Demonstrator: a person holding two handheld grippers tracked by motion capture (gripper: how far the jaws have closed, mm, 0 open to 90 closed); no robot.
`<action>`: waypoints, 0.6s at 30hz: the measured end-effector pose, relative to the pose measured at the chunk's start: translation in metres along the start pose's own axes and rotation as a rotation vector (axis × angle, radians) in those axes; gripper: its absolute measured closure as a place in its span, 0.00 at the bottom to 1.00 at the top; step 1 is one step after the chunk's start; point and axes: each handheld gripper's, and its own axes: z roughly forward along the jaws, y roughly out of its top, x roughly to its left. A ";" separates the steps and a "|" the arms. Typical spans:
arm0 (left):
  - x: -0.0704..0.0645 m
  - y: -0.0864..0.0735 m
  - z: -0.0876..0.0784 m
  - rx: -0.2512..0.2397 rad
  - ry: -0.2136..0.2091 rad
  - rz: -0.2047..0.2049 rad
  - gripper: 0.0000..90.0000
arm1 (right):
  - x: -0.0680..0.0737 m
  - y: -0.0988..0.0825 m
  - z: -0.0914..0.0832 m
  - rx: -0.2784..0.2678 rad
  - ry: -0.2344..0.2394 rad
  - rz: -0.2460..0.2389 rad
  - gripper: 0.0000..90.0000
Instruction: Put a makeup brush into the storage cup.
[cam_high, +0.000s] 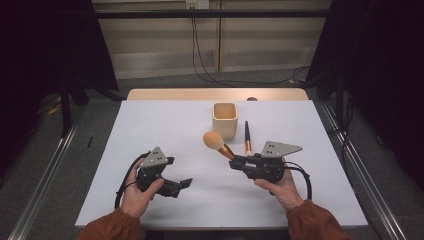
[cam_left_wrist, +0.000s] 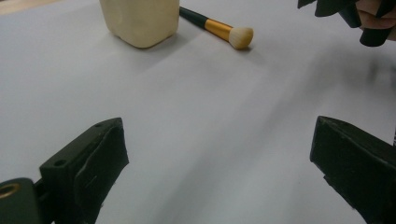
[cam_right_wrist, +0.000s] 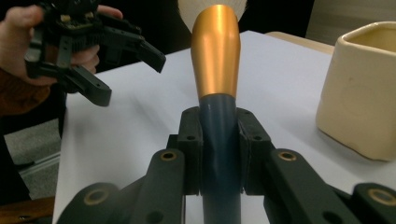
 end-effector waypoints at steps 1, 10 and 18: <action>0.000 0.000 0.000 -0.009 0.003 0.005 0.04 | 0.000 0.000 0.000 -0.006 0.001 0.004 0.83; -0.005 0.001 -0.002 -0.127 -0.051 0.025 0.04 | 0.001 0.003 -0.002 -0.043 0.007 -0.010 0.83; -0.008 0.005 0.005 -0.212 -0.079 0.019 0.04 | 0.000 0.004 -0.004 -0.056 0.011 -0.013 0.83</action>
